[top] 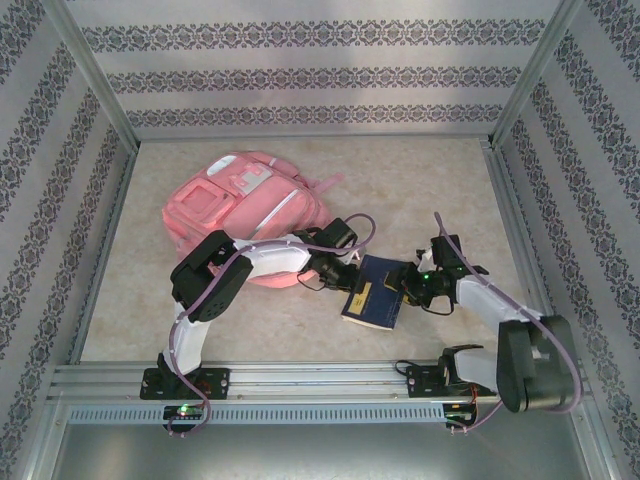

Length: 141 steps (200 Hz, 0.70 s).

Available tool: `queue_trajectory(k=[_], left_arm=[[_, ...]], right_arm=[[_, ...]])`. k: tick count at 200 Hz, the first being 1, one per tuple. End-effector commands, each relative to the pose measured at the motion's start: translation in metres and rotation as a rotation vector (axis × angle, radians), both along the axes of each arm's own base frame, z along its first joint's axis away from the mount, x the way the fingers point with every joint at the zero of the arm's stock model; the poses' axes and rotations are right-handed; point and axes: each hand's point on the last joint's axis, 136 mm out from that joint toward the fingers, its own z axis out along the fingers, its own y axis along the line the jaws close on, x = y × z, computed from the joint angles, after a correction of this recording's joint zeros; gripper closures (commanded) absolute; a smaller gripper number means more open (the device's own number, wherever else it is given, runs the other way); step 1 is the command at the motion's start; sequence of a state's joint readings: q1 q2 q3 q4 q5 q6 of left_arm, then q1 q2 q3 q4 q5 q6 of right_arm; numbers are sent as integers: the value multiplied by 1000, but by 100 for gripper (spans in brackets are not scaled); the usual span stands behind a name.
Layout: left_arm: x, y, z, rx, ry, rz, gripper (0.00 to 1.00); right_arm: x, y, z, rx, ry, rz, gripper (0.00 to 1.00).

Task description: Pack books, pencil case, and school supplies into a backpack

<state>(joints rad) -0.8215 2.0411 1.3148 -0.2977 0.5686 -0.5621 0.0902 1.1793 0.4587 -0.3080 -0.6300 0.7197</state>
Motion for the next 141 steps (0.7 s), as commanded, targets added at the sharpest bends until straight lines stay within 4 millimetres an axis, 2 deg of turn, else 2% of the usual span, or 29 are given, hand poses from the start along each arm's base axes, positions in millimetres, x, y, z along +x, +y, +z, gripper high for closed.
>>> queue_trajectory(k=[1,27,48,63,95,141], left_arm=[[-6,-9,10,-48,-6,-25,68],[-1,-7,21,-77,-12,-6,68],[6,-3,36,-140,6,55,65],[11,6,50,-175,6,105,57],[16,31,99,-203,-97,152,40],[29,83,165,-242,-185,276,32]], right_arm=[[-3,16,16,94,-51,33,59],[-10,18,2,76,-28,45,64],[-7,15,-1,48,-35,39,78],[-2,11,8,12,-63,40,89],[17,12,54,-36,-193,40,96],[43,51,152,95,-461,105,100]])
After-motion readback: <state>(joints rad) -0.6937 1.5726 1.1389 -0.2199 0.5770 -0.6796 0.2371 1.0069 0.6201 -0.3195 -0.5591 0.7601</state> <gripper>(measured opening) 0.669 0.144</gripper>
